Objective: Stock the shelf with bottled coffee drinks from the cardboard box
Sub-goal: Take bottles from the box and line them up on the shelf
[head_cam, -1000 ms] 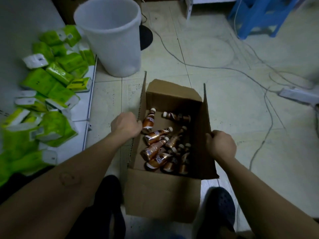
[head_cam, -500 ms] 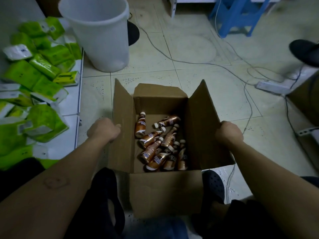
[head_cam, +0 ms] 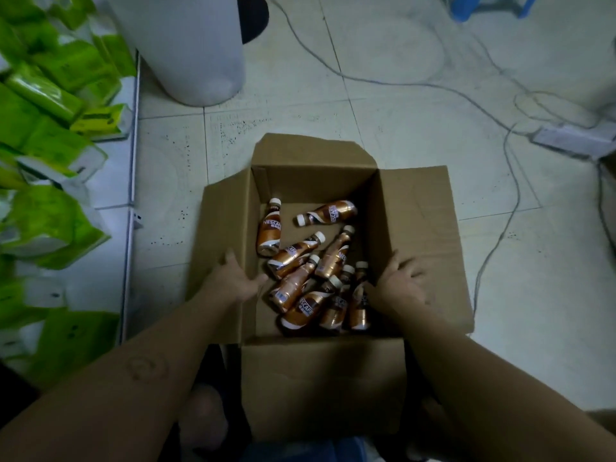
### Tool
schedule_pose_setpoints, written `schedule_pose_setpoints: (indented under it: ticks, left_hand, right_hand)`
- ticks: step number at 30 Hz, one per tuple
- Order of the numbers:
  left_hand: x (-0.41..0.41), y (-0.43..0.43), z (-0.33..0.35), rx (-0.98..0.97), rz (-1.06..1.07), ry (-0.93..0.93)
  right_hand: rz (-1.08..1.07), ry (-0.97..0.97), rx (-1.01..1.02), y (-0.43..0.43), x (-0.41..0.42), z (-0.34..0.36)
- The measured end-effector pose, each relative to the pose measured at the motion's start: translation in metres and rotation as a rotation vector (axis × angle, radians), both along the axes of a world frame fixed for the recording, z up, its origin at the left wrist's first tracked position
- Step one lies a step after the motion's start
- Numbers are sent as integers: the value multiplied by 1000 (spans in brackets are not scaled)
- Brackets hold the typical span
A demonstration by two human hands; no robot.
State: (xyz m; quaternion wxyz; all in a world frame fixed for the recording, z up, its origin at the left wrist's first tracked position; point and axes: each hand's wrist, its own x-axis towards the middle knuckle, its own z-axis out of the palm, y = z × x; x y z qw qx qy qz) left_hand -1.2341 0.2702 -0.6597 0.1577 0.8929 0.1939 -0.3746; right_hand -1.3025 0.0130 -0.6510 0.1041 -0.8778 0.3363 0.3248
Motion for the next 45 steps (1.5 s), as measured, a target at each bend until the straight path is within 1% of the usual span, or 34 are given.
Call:
schedule_pose_setpoints:
  ticks: [2,5,7,11,14,15,16,18,19,20,21,22,23,24,26,30,32,33,34,36,38,41,43,45]
  left_hand:
    - [1,-8,-7,-26,4,-3]
    - [1,-17,-15,-109,85,-99]
    - [3,-17,-18,-167,138,-114]
    - [9,-5,-16,-274,152,-67]
    - [6,1,-17,-281,135,-97]
    - [4,0,-19,-245,100,-118]
    - [1,-3,-20,-170,26,-165]
    - [-1,-13,-22,-12,-193,-350]
    - [-2,-21,-22,2,-308,-421]
    - [-4,-30,-22,-37,-405,-443]
    - [-6,-39,-23,-102,-475,-406]
    - [-9,-47,-25,-158,-520,-330]
    - [-13,-52,-29,-188,-555,-245]
    - [-17,-57,-34,-197,-575,-164]
    - [-20,-58,-44,-215,-540,-36]
    - [-11,-59,-70,-256,-400,104]
    - [-9,-66,-81,-261,-405,186]
    - [-8,-71,-88,-227,-403,223]
    - [-7,-75,-95,-173,-383,239]
    - [-4,-83,-109,-103,-314,211]
    - [-2,-85,-119,-72,-295,170]
    - [1,-79,-126,-69,-364,100]
    - [5,-75,-125,-113,-433,114]
    - [6,-73,-118,-144,-450,166]
  right_hand:
    - [-58,-78,49,-3,-4,-12]
    - [-57,-237,72,-11,-6,-25]
    - [-58,-283,104,-16,-6,-29]
    - [-64,-285,189,-26,-2,-24]
    - [-24,-217,155,-27,3,-16]
    - [-10,-191,107,-24,3,-13]
    - [32,-167,35,-19,1,-11]
    - [244,-136,-119,-1,-3,-9]
    - [343,-145,-136,10,-5,-11]
    - [389,-159,-88,22,-5,-14]
    - [352,-163,29,35,-4,-16]
    - [267,-151,169,48,-2,-17]
    - [193,-128,271,59,-1,-20]
    - [148,-131,333,68,0,-24]
    - [127,-116,349,74,2,-37]
    - [-166,-23,439,58,17,-64]
    - [-289,-64,415,50,24,-80]
    - [-341,-89,395,50,25,-88]
    - [-397,-112,382,51,26,-96]
    - [-485,-127,361,57,26,-113]
    - [-467,-113,290,64,26,-126]
    - [-403,-99,241,64,26,-138]
    - [-407,-111,250,61,25,-141]
    - [-337,-127,212,59,21,-137]
